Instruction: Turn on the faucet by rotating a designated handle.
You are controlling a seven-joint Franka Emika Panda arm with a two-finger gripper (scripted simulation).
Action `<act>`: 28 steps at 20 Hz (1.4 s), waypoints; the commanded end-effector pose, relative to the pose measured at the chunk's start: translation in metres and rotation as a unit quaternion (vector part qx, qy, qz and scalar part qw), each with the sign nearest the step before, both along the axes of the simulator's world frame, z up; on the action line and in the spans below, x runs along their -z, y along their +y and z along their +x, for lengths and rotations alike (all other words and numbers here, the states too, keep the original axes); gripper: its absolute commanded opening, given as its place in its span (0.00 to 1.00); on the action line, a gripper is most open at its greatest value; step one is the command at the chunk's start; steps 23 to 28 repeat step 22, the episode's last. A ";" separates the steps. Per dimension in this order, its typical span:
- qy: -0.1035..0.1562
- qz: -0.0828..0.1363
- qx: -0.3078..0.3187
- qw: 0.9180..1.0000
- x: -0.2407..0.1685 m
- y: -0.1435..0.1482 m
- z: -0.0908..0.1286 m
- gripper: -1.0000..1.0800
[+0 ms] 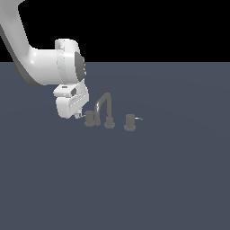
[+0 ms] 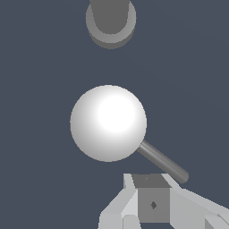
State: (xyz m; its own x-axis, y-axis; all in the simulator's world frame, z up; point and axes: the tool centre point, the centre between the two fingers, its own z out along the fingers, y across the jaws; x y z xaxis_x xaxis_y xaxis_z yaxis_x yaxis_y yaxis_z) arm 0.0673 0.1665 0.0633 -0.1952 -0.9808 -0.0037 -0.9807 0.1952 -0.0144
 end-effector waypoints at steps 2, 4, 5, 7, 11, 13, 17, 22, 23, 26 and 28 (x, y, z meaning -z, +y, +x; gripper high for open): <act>0.002 -0.001 0.000 1.000 0.000 -0.007 -0.007 0.00; 0.003 -0.001 0.001 1.000 0.000 -0.011 -0.012 0.00; 0.004 -0.001 0.001 1.000 0.000 -0.014 -0.014 0.00; 0.005 -0.001 0.001 1.000 0.000 -0.019 -0.020 0.00; 0.007 0.000 0.002 1.000 0.000 -0.029 -0.030 0.00; 0.007 0.000 0.002 1.000 0.000 -0.031 -0.032 0.00; 0.006 0.002 -0.004 1.000 0.000 -0.037 -0.030 0.00; 0.007 0.000 0.002 1.000 0.000 -0.069 -0.029 0.00; 0.007 0.000 0.002 1.000 0.000 -0.069 -0.029 0.00; 0.007 0.000 0.002 1.000 0.000 -0.069 -0.029 0.00; 0.007 0.000 0.002 1.000 0.000 -0.069 -0.029 0.00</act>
